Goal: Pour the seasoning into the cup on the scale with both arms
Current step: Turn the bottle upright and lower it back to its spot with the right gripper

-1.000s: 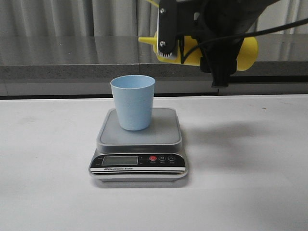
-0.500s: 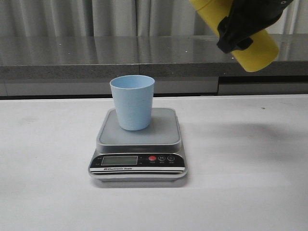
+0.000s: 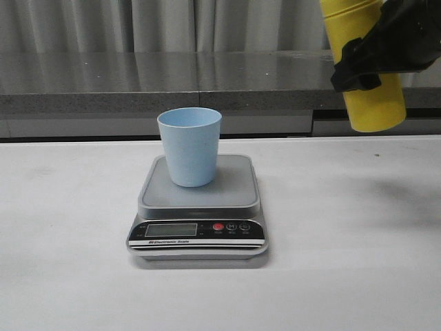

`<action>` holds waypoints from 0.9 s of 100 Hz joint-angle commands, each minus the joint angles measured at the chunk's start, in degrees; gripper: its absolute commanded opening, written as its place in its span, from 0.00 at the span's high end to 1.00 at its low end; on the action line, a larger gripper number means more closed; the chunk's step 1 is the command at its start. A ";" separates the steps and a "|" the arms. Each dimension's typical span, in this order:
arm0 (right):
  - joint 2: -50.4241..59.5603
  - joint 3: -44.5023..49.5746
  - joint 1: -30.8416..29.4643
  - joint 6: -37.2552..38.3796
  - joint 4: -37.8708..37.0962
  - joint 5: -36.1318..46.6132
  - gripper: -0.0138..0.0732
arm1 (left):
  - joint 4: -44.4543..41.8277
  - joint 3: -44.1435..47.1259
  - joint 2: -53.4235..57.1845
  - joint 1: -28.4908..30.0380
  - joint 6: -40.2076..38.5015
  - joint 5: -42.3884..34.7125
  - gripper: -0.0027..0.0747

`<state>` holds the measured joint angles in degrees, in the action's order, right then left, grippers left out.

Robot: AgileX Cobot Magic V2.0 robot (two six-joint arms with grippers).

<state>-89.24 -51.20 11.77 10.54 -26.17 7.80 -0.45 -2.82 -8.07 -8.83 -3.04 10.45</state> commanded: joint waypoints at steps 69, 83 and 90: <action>-10.34 9.88 -5.44 -5.16 18.27 35.85 0.91 | 0.45 -1.64 -0.49 0.11 -0.45 -4.34 0.99; -12.59 10.61 -5.44 -5.16 18.27 38.54 0.91 | 0.45 -1.64 -0.49 0.11 -0.45 -4.34 0.99; -13.80 10.75 -5.44 -5.16 18.27 39.25 0.91 | 0.45 -1.64 -0.49 0.11 -0.45 -4.34 0.99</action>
<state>-104.13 -39.67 6.64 5.91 -8.39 40.78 -0.45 -2.82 -8.07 -8.83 -3.04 10.45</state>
